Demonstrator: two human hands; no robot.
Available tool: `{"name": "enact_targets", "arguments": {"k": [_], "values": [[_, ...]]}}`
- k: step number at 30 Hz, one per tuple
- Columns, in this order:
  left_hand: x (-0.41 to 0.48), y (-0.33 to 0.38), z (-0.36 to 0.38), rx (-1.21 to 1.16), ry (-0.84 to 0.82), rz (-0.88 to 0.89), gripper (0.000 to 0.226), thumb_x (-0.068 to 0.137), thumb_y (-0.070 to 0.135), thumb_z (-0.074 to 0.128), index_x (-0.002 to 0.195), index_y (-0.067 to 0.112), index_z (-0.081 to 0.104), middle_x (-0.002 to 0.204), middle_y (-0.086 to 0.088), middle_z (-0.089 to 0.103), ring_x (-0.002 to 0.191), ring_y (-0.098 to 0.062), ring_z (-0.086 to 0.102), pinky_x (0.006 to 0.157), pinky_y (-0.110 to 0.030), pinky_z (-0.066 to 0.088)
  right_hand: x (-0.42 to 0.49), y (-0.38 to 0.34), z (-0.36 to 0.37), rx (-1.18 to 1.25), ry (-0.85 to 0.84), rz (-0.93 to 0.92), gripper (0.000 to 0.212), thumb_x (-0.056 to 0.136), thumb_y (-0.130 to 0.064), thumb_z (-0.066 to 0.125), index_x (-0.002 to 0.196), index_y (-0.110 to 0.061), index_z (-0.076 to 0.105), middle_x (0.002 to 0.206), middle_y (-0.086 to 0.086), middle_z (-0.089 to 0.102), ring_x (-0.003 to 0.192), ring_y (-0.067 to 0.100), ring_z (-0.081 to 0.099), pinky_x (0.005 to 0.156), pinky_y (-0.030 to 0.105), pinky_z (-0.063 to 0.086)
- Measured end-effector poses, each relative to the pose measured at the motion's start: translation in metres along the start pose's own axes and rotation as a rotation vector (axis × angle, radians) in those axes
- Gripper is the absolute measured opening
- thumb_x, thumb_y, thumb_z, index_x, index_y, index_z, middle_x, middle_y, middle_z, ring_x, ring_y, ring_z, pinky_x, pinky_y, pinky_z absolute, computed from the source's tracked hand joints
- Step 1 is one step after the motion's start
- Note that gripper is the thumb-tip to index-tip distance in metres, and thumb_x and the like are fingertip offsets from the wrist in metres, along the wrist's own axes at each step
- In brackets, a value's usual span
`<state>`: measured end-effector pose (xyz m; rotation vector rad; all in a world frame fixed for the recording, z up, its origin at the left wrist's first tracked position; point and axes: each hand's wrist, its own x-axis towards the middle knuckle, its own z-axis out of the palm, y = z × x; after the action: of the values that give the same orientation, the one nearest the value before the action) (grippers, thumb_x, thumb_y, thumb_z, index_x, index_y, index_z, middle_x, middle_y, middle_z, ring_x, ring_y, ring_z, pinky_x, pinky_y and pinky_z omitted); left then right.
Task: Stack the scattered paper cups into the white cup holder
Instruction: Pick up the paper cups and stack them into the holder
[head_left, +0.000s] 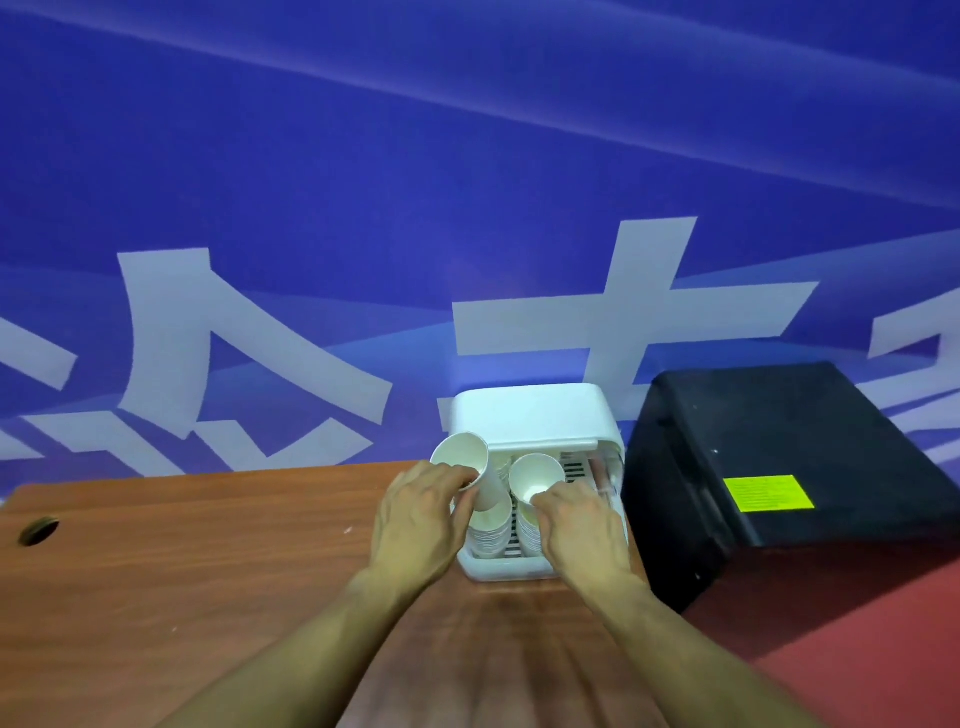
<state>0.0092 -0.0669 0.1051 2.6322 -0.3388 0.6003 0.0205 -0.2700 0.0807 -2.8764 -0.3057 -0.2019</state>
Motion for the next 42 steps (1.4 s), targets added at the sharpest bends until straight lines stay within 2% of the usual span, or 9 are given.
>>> {"name": "enact_targets", "arguments": {"k": [3,8,12,16,22,29,33,38,42], "values": [[0.002,-0.002,0.002,0.016,-0.034,-0.012,0.013,0.090,0.037,0.054,0.094,0.030,0.065,0.083,0.012,0.066,0.076,-0.019,0.056,0.066,-0.033,0.046,0.003,0.005,0.009,-0.017,-0.065,0.000,0.017,0.070,-0.009,0.069,0.060,-0.017,0.058,0.062,-0.002,0.053,0.065,0.023,0.054,0.044,0.028,0.025],[0.002,-0.004,0.015,0.038,-0.123,-0.016,0.023,0.095,0.039,0.043,0.100,0.030,0.063,0.084,0.011,0.065,0.079,-0.018,0.053,0.068,-0.031,0.041,-0.001,0.020,0.032,0.076,-0.073,-0.016,0.025,0.093,-0.023,0.050,0.071,-0.014,0.058,0.074,0.002,0.058,0.079,0.023,0.052,0.055,0.032,0.030],[0.005,-0.005,0.025,0.042,-0.160,-0.005,0.022,0.095,0.038,0.042,0.096,0.028,0.062,0.083,0.010,0.065,0.078,-0.019,0.054,0.067,-0.034,0.044,0.000,0.031,0.050,0.153,-0.085,0.013,0.028,0.090,-0.024,0.052,0.064,-0.014,0.057,0.064,0.002,0.057,0.072,0.025,0.053,0.052,0.030,0.033],[0.010,-0.006,0.033,0.048,-0.175,0.017,0.023,0.096,0.039,0.041,0.097,0.029,0.062,0.084,0.011,0.065,0.080,-0.019,0.055,0.068,-0.036,0.045,0.006,0.032,0.052,0.177,-0.105,0.045,0.029,0.098,-0.024,0.044,0.081,-0.009,0.062,0.079,0.005,0.057,0.082,0.020,0.039,0.065,0.030,0.033],[0.011,-0.006,0.040,0.037,-0.177,0.046,0.017,0.094,0.037,0.046,0.096,0.031,0.062,0.083,0.011,0.065,0.079,-0.018,0.056,0.066,-0.036,0.046,0.007,0.033,0.063,0.169,-0.025,0.056,0.024,0.080,-0.014,0.066,0.058,-0.013,0.056,0.056,-0.001,0.052,0.065,0.015,0.033,0.050,0.025,0.031],[0.005,-0.012,0.060,0.098,-0.320,0.052,0.024,0.090,0.041,0.043,0.090,0.030,0.065,0.075,0.009,0.063,0.076,-0.019,0.057,0.066,-0.035,0.046,0.005,0.035,0.065,0.193,-0.051,0.100,0.023,0.089,-0.021,0.057,0.068,-0.013,0.062,0.068,0.000,0.059,0.073,0.015,0.036,0.056,0.030,0.037],[0.002,-0.017,0.068,0.147,-0.468,0.016,0.037,0.090,0.048,0.033,0.092,0.026,0.062,0.083,0.006,0.066,0.084,-0.021,0.059,0.072,-0.035,0.044,0.004,0.034,0.065,0.235,-0.032,0.104,0.025,0.089,-0.022,0.059,0.065,-0.013,0.058,0.065,-0.002,0.054,0.072,0.015,0.036,0.056,0.029,0.037],[0.004,-0.027,0.077,0.037,-0.573,-0.156,0.026,0.088,0.050,0.052,0.104,0.032,0.063,0.102,0.008,0.068,0.094,-0.018,0.060,0.069,-0.032,0.042,0.005,0.033,0.065,0.261,-0.039,0.105,0.024,0.089,-0.021,0.054,0.066,-0.012,0.058,0.067,0.003,0.057,0.072,0.018,0.038,0.056,0.035,0.043],[0.012,-0.029,0.088,-0.014,-0.618,-0.192,0.023,0.082,0.048,0.058,0.100,0.033,0.062,0.098,0.006,0.069,0.081,-0.021,0.056,0.069,-0.030,0.044,0.006,0.032,0.066,0.241,-0.047,0.118,0.024,0.088,-0.020,0.056,0.065,-0.012,0.058,0.066,0.002,0.057,0.072,0.017,0.039,0.055,0.033,0.041]]}}
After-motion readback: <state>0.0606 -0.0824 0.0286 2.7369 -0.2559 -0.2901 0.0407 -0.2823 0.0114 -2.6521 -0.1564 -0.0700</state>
